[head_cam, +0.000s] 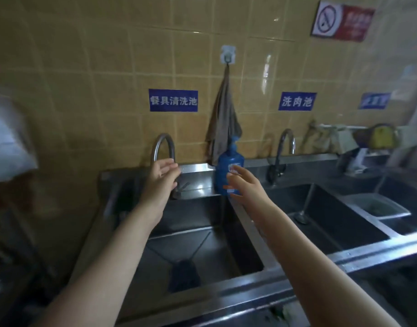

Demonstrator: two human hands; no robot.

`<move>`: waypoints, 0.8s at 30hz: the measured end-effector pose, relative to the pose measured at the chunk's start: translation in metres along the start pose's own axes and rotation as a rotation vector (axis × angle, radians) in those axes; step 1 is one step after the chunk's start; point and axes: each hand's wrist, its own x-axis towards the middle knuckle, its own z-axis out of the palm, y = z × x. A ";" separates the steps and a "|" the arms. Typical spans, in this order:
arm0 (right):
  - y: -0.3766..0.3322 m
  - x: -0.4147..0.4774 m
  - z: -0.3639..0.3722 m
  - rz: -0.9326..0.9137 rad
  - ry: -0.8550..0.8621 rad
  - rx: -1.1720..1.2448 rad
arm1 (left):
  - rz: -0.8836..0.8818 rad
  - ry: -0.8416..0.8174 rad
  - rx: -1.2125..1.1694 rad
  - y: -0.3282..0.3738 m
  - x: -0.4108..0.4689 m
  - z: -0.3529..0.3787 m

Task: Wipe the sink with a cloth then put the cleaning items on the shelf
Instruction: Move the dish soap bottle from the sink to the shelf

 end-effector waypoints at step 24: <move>0.068 0.178 -0.119 0.130 0.182 -0.135 | -0.170 -0.185 0.050 -0.127 0.171 0.153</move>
